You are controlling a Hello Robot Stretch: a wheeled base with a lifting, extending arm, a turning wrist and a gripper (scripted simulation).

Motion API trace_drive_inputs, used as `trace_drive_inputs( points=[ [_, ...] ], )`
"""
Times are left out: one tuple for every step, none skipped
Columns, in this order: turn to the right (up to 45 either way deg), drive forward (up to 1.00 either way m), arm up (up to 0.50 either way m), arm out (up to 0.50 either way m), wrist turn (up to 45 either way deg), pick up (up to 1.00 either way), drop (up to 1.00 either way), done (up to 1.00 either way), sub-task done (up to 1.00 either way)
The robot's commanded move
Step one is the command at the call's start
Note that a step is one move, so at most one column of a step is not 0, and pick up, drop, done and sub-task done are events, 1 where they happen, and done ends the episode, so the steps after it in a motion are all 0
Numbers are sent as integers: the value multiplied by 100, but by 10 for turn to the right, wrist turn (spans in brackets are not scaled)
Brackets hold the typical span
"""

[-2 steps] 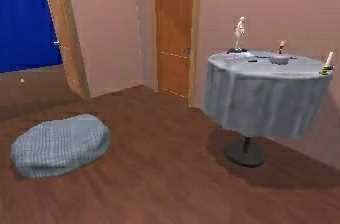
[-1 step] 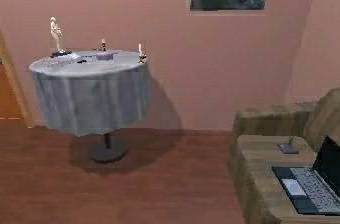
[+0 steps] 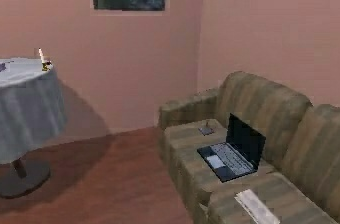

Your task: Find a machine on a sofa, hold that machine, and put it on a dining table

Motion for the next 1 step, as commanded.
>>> trace_drive_inputs(
  points=[
    [0,50,0,0,0,0,0,0,0]
  ],
)
